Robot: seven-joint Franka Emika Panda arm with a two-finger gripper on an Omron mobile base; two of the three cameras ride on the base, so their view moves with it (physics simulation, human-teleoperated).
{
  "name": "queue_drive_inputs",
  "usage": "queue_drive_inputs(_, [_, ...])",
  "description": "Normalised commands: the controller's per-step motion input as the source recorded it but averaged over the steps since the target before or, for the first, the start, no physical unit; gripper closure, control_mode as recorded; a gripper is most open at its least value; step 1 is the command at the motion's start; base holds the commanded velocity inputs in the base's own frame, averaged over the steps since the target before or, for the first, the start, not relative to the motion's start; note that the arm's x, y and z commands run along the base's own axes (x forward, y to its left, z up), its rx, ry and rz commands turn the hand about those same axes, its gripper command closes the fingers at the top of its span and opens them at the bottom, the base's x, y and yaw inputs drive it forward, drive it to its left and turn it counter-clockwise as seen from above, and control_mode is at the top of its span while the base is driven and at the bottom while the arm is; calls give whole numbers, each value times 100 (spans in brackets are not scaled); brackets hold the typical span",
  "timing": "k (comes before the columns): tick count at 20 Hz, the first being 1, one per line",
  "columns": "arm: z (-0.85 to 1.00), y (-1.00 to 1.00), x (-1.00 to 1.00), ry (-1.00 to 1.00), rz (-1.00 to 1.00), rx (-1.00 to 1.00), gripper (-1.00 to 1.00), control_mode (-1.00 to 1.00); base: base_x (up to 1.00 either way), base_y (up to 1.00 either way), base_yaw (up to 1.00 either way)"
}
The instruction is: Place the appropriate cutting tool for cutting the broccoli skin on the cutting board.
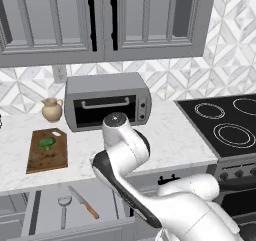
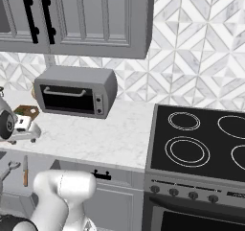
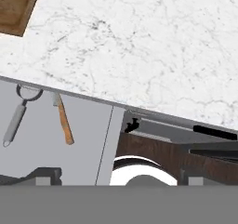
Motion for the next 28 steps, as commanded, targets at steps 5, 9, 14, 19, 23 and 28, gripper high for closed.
queue_drive_inputs(5, [-22,100,-26,0,-1,-6,-100,-100,0,0,0])
queue_drive_inputs(9, [-31,68,-1,0,-4,-1,-100,-100,0,0,0])
queue_drive_inputs(14, [-65,13,-4,1,-1,1,-100,-100,0,0,0])
queue_drive_inputs(19, [-65,0,3,13,-2,4,-100,-100,0,0,0])
queue_drive_inputs(23, [-62,0,13,21,0,9,-100,-100,0,0,0])
queue_drive_inputs(28, [-42,9,13,21,-2,3,-100,-100,0,0,0])
